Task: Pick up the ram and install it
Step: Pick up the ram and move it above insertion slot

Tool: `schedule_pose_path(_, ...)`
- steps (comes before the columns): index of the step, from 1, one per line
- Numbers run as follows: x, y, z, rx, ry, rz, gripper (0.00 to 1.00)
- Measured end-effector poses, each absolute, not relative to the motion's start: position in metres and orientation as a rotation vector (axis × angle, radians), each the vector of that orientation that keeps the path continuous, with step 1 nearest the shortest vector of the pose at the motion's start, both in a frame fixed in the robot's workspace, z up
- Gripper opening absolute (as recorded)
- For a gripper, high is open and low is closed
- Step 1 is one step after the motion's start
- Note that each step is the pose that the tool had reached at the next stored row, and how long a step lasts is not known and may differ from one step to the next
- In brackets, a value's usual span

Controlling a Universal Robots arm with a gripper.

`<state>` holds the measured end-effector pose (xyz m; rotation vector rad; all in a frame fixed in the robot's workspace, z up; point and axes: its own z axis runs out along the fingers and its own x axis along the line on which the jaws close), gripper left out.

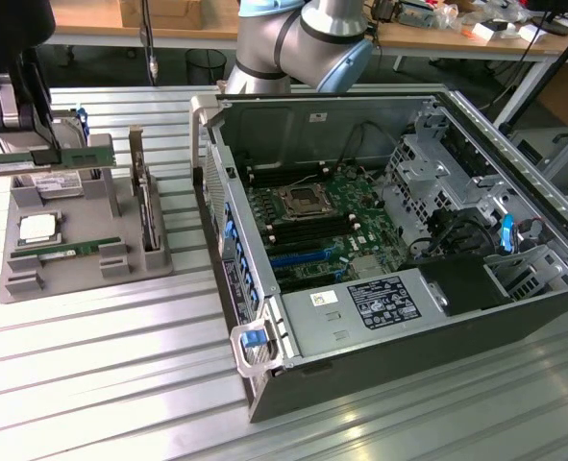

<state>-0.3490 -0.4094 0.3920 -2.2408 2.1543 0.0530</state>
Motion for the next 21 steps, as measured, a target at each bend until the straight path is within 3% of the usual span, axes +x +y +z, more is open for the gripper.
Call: schedule_pose_path(21, -0.349, -0.409, 0.421, -2.238, 2.152, 0.058, 0.13)
